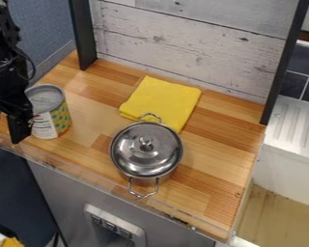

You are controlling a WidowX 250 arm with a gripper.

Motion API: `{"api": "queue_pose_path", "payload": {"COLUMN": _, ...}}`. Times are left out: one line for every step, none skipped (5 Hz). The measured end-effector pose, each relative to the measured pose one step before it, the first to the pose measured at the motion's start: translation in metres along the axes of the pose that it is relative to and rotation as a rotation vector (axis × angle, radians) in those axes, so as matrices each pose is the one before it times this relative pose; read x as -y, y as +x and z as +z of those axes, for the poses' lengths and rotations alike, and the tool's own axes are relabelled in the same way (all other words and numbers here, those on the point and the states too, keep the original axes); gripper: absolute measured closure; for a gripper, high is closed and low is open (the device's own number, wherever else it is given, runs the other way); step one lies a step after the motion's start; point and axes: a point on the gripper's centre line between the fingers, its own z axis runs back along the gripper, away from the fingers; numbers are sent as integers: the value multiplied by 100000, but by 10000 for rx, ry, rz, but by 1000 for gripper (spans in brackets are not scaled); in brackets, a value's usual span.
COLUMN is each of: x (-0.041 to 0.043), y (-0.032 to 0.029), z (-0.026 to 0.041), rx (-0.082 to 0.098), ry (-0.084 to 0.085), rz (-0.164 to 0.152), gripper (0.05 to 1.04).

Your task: Move the can to the top left of the table to the left of the yellow cloth

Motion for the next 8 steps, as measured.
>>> {"api": "queue_pose_path", "payload": {"x": -621, "y": 1438, "z": -464, "rx": 89, "ry": -127, "rz": 127, "gripper": 84}}
{"api": "queue_pose_path", "payload": {"x": 169, "y": 1885, "z": -90, "rx": 156, "ry": -157, "rz": -131, "gripper": 84}}
{"api": "queue_pose_path", "payload": {"x": 687, "y": 1933, "z": 410, "rx": 289, "ry": -43, "rz": -193, "gripper": 84}}
{"api": "queue_pose_path", "payload": {"x": 368, "y": 1402, "z": 51, "rx": 242, "ry": -100, "rz": 10, "gripper": 84}}
{"api": "queue_pose_path", "payload": {"x": 482, "y": 2322, "z": 285, "rx": 325, "ry": -34, "rz": -98, "gripper": 84}}
{"api": "queue_pose_path", "payload": {"x": 284, "y": 1669, "z": 38, "rx": 135, "ry": 120, "rz": -72, "gripper": 84}}
{"api": "queue_pose_path", "payload": {"x": 461, "y": 1031, "z": -563, "rx": -122, "ry": 63, "rz": 1, "gripper": 84}}
{"api": "queue_pose_path", "payload": {"x": 147, "y": -204, "z": 20, "rx": -173, "ry": -7, "rz": 0, "gripper": 84}}
